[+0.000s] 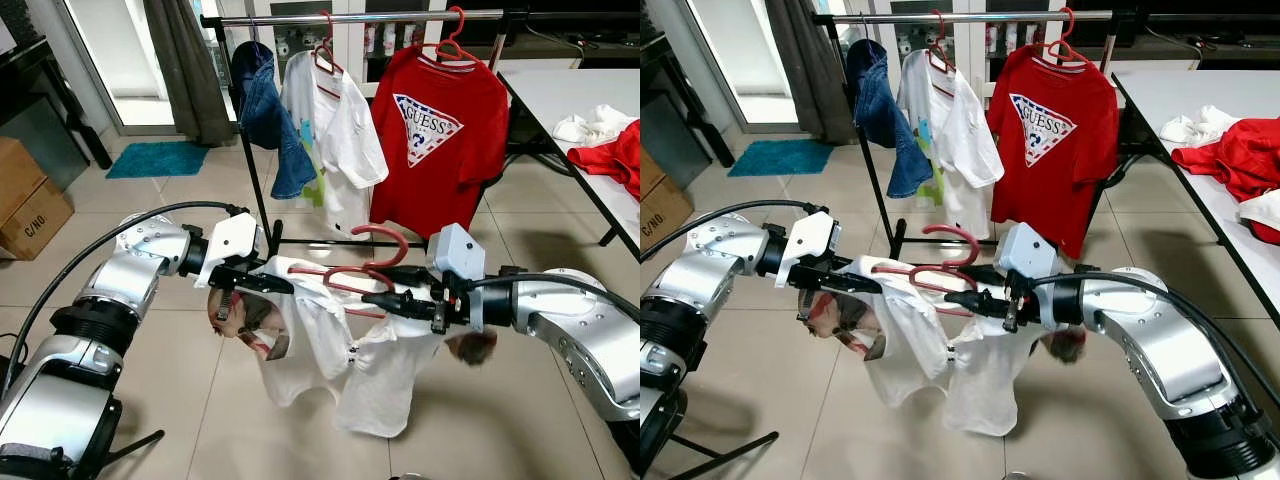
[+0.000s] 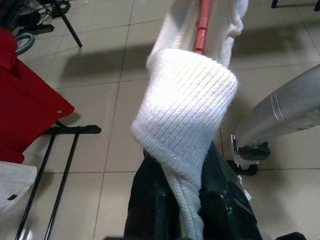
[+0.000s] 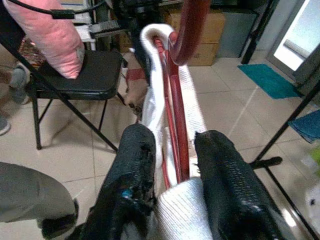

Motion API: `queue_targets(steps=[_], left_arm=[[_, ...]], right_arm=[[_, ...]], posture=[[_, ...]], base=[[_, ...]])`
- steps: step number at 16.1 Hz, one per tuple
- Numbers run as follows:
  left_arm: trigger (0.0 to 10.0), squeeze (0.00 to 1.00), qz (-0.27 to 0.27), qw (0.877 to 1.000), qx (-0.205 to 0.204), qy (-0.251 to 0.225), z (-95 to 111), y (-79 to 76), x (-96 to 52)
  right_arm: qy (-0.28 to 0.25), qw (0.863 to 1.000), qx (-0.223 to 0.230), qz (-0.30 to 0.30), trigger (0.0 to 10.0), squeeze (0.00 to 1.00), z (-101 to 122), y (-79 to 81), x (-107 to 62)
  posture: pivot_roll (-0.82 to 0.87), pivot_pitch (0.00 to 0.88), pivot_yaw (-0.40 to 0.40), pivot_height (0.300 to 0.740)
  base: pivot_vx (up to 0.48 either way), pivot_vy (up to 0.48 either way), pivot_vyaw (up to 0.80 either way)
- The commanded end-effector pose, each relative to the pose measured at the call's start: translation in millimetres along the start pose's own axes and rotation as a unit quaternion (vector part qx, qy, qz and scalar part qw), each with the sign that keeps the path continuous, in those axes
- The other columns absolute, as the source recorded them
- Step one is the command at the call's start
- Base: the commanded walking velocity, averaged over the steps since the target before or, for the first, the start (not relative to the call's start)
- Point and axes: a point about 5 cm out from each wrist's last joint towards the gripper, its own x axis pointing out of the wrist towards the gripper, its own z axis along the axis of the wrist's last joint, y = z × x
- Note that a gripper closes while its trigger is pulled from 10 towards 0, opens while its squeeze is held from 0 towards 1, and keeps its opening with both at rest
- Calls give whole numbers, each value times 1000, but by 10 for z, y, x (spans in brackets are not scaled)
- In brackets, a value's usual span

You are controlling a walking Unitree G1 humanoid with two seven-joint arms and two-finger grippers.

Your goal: Hang hanger

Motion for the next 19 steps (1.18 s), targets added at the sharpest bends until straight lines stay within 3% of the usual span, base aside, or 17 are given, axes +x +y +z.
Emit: queue_targets(steps=[1, 6, 7, 8, 9, 12, 17, 18, 19], left_arm=[[0, 0, 27, 999, 17, -4, 92, 93, -84], [0, 0, 50, 998, 21, -12, 104, 126, -92], [10000, 0, 43, 999, 14, -18, 110, 125, -82], [10000, 192, 46, 999, 14, -21, 118, 131, -82], [10000, 1000, 54, 998, 17, -28, 128, 139, -96], [10000, 1000, 55, 998, 17, -36, 129, 127, -140], [10000, 1000, 58, 994, 26, -92, 262, 102, -192], [10000, 1000, 46, 995, 37, -85, 283, 76, -188], [10000, 1000, 24, 997, 61, -38, 235, 20, -186]], right_arm=[[-7, 1000, 0, 17, 0, 0, 28, 44, 16], [-18, 999, 20, 31, 0, 0, 19, 115, 21], [-18, 999, 22, 33, 0, 0, 15, 125, 19], [-18, 999, 24, 35, 0, 0, 11, 132, 16], [-14, 999, 26, 34, 0, 0, -5, 130, 10], [-6, 999, 34, 29, 0, 0, -33, 117, -5], [-1, 999, 39, 12, 0, 0, -85, 107, -18], [-6, 999, 39, 6, 0, 0, -91, 116, -9], [-9, 999, 43, -5, 0, 0, -108, 118, -8]], posture=[[-199, 0, 95, 740], [-200, 0, 92, 740], [-200, 0, 92, 740], [-200, 0, 92, 740], [-197, 0, 89, 740], [-195, 0, 82, 740], [-186, 0, 71, 740], [-180, 0, 64, 740], [-177, 0, 59, 740]], base=[[0, 0, 0], [0, 0, 0], [0, 0, 0], [0, 0, 0], [0, 0, 0], [0, 0, 0], [0, 0, 0], [0, 0, 0], [0, 0, 0]])
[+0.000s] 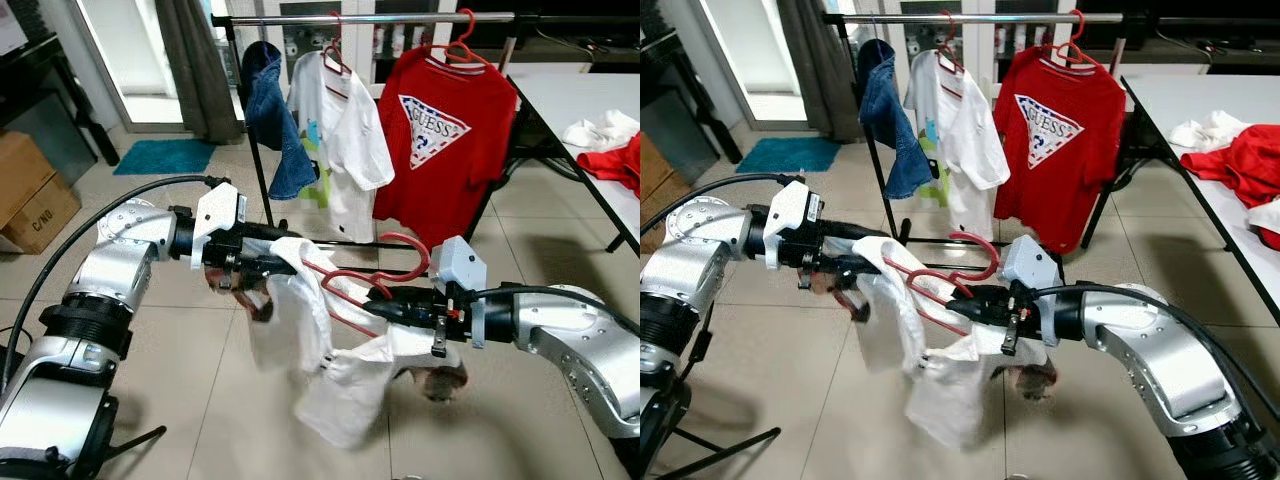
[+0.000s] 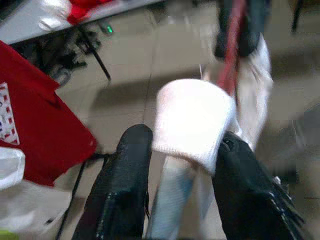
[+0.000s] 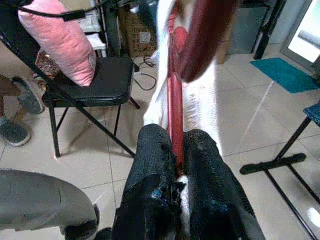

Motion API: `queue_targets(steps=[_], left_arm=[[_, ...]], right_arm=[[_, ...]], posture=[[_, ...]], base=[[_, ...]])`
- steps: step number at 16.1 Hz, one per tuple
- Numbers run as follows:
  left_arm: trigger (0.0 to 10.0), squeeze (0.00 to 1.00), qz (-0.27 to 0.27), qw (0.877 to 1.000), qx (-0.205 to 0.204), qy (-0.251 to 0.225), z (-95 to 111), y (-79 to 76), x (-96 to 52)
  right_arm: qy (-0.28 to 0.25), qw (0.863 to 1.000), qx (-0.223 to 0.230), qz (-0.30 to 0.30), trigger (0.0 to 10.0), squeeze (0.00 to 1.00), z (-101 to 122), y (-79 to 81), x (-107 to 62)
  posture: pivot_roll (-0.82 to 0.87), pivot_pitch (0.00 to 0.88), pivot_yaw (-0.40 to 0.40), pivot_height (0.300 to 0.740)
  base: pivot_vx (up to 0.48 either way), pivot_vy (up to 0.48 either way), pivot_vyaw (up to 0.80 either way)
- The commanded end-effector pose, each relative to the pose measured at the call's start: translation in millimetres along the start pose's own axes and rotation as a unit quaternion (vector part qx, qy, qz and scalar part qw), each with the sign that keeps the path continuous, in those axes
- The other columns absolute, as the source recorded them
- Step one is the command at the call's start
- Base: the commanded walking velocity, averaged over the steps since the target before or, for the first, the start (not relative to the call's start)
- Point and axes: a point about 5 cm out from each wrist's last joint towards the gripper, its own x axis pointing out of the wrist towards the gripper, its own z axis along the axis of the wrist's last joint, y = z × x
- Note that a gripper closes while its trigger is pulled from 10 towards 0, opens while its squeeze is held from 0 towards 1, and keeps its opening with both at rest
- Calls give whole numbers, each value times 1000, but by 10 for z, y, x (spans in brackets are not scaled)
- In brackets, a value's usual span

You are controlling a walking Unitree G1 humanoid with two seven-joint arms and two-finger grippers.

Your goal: Hang hanger

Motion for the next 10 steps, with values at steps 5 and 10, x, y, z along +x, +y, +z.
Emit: queue_targets(steps=[5, 10], left_arm=[[10000, 537, -37, 995, 60, 73, -62, -103, -27], [10000, 1000, 22, 994, 83, 69, -71, -3, -16]], right_arm=[[5, 1000, -5, -10, 0, 0, -13, -40, -46], [14, 1000, 3, -18, 0, 0, -90, 9, -21]], posture=[[-167, 0, 45, 740], [-172, 0, 40, 740]], base=[[0, 0, 0], [0, 0, 0]])
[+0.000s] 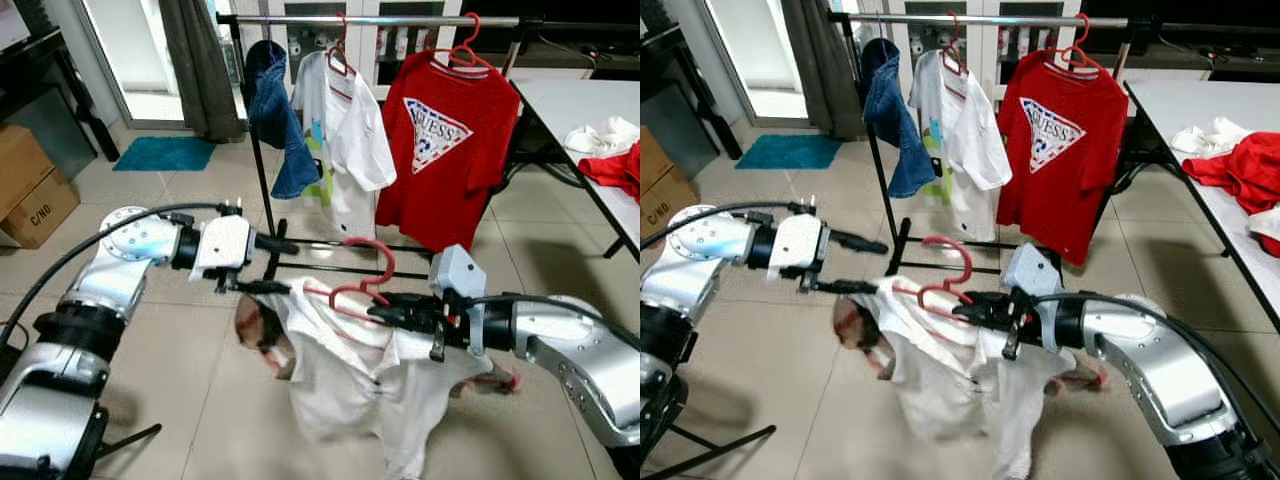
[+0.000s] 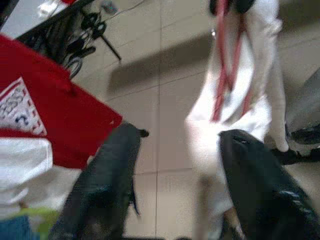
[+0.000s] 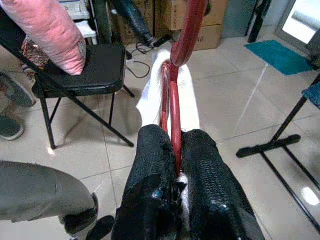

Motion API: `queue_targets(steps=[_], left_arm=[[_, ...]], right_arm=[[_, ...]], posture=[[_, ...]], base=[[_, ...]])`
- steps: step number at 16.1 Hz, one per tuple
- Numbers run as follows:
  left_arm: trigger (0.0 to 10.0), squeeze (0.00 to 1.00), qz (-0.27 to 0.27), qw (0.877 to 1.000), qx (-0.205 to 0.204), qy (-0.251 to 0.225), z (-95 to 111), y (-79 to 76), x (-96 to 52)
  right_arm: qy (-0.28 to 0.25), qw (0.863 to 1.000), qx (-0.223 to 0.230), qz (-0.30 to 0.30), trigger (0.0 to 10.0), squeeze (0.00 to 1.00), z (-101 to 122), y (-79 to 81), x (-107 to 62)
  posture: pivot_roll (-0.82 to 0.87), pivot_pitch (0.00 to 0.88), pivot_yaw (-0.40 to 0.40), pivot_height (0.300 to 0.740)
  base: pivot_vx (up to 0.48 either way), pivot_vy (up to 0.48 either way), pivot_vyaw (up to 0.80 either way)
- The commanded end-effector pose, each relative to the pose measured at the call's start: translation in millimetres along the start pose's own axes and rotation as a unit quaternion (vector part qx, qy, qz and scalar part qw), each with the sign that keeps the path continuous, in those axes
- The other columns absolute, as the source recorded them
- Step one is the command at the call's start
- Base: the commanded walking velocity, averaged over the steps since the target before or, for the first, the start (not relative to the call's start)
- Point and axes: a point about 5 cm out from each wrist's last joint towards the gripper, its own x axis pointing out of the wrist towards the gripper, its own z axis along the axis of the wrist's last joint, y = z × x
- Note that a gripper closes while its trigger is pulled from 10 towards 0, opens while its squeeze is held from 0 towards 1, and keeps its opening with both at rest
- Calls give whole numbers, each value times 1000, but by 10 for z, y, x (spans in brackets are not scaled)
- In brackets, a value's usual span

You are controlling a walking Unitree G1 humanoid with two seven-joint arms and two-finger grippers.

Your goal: Hang hanger

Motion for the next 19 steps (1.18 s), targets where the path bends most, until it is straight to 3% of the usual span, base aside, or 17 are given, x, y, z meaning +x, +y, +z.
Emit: queue_targets(steps=[1, 3, 4, 5, 6, 7, 8, 9, 10, 11, 13, 14, 15, 16, 17, 18, 19], left_arm=[[10000, 1000, 16, 1000, 6, 14, 0, 65, -67], [10000, 1000, 62, 998, -18, -16, 16, 134, -115], [10000, 1000, 117, 987, -67, -86, 81, 219, -130], [10000, 1000, 144, 979, -91, -115, 96, 247, -139], [10000, 1000, 208, 957, -139, -146, 73, 267, -157], [10000, 1000, 223, 951, -154, -148, 54, 254, -148], [10000, 910, 238, 943, -175, -151, 35, 225, -128], [10000, 580, 280, 923, -211, -158, 19, 159, -77], [10000, 345, 302, 913, -226, -159, 14, 122, -55], [10000, 0, 354, 888, -256, -142, -36, 11, 7], [10000, 0, 401, 855, -307, -119, -94, -146, 105], [10000, 0, 421, 851, -304, -81, -118, -213, 160], [10000, 0, 426, 857, -283, -63, -117, -254, 187], [10000, 0, 440, 852, -280, -48, -114, -319, 228], [10000, 0, 459, 835, -298, -54, -95, -341, 248], [10000, 0, 472, 825, -305, -60, -76, -333, 263], [10000, 0, 476, 824, -302, -59, -23, -325, 315]], right_arm=[[-7, 1000, -10, 3, 0, 0, 38, 30, -4], [-6, 1000, -4, -6, 0, 0, 3, 36, -9], [-5, 1000, 5, -16, 0, 0, -39, 39, -2], [-6, 999, 11, -30, 0, 0, -65, 29, 7], [-9, 995, 38, -95, 0, 0, -155, -37, 37], [-12, 992, 50, -118, 0, 0, -185, -61, 45], [-18, 987, 64, -149, 0, 0, -221, -89, 48], [-37, 971, 97, -215, 0, 0, -289, -153, 55], [-45, 960, 118, -249, 0, 0, -326, -182, 55], [-59, 934, 155, -317, 0, 0, -390, -227, 55], [-80, 899, 179, -392, 0, 0, -405, -268, 64], [-96, 876, 196, -430, 0, 0, -404, -306, 41], [-104, 862, 207, -451, 0, 0, -411, -329, 20], [-113, 834, 226, -491, 1216, 0, -428, -371, -31], [-112, 815, 232, -518, 7529, 0, -445, -394, -70], [-102, 804, 228, -539, 10000, 0, -464, -413, -100], [-83, 804, 215, -548, 10000, 0, -477, -425, -79]], posture=[[-176, 0, 39, 740], [-176, 0, 34, 740], [-174, 0, 30, 740], [-172, 0, 27, 740], [-165, 0, 30, 740], [-165, 0, 30, 740], [-160, 0, 30, 740], [-151, 0, 31, 740], [-150, 0, 30, 740], [-148, 0, 30, 740], [-140, 0, 20, 740], [-133, 0, 16, 740], [-130, 0, 14, 740], [-129, 0, 15, 740], [-127, 0, 18, 740], [-124, 0, 25, 740], [-123, 0, 30, 740]], base=[[0, 0, 0], [0, 0, 0], [0, 0, 0], [0, 0, 0], [0, 0, 0], [0, 0, 0], [0, 0, 0], [0, 0, 0], [0, 0, 0], [0, 0, 0], [0, 0, 0], [0, 0, 0], [0, 0, 0], [0, 0, 0], [0, 0, 0], [0, 0, 0], [0, 0, 0]])
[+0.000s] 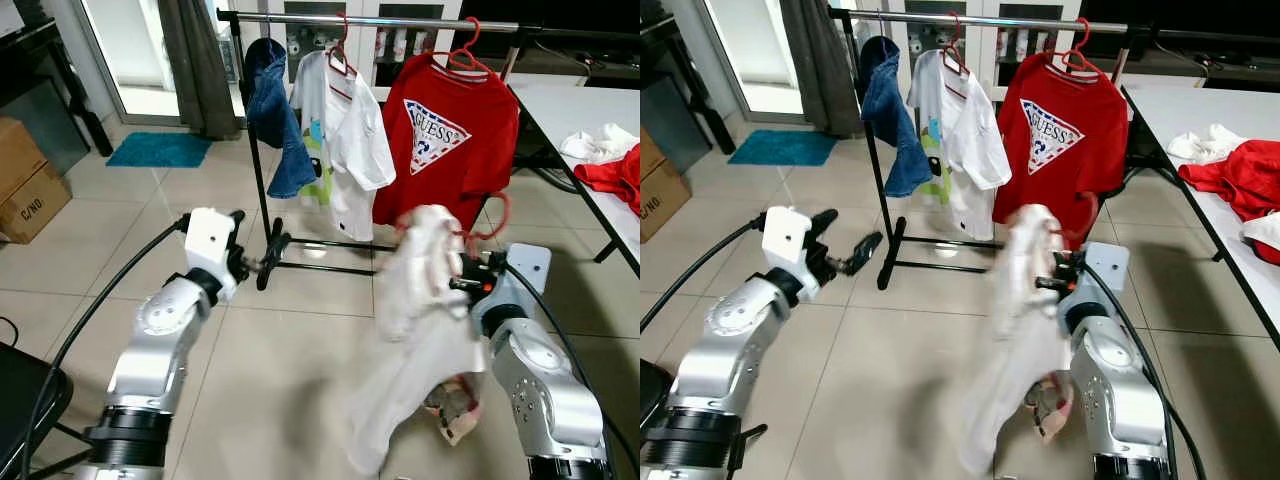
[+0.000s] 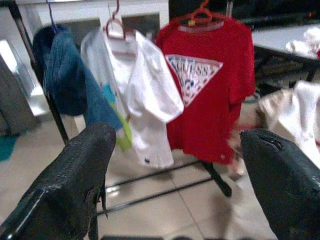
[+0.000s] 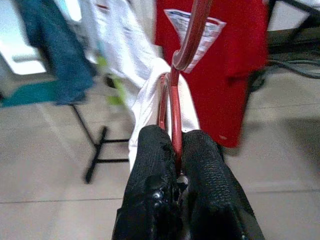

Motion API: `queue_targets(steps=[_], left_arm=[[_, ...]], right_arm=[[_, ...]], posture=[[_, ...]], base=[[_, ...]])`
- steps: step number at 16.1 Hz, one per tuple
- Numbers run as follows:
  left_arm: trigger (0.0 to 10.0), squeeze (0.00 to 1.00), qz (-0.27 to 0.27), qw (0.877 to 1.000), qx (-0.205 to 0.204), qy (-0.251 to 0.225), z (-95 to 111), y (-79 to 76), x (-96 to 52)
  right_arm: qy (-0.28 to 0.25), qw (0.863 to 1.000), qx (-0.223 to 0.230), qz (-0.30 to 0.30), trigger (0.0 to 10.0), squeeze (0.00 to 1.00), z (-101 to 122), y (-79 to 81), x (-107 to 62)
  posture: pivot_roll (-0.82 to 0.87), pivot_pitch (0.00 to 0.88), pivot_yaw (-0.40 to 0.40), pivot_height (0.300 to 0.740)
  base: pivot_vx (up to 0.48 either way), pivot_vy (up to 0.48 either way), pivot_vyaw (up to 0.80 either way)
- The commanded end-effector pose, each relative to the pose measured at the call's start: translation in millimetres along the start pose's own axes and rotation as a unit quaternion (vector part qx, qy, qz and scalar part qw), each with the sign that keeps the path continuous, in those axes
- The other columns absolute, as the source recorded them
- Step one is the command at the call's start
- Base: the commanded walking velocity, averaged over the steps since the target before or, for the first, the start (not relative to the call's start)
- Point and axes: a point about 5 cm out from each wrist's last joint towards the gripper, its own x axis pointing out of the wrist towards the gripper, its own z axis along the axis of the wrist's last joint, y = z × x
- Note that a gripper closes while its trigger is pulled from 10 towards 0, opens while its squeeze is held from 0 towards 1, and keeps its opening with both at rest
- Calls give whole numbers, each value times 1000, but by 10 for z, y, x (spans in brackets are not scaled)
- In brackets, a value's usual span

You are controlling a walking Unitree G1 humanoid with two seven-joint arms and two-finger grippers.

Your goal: Hang hanger

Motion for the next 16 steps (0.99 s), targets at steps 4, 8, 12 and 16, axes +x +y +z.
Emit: queue_targets(steps=[4, 8, 12, 16], left_arm=[[10000, 0, 5, 1000, 14, 14, 15, -147, 23], [10000, 0, 3, 999, 33, 23, -7, -187, 20], [10000, 0, 12, 999, 23, 19, 4, -182, 0], [10000, 0, 20, 999, 24, 9, 38, -184, 7]], right_arm=[[-31, 998, -47, 19, 10000, 0, 96, 179, -5], [-48, 997, -39, 51, 10000, 0, 126, 287, -56], [-84, 995, 0, 54, 10000, 0, 279, 272, -50], [-80, 995, 2, 59, 10000, 0, 267, 300, -21]], posture=[[-128, 0, 61, 740], [-127, 0, 47, 740], [-136, 0, 55, 740], [-127, 0, 38, 740]], base=[[145, 0, 0], [353, 0, 0], [383, 0, -234], [387, 0, -244]])
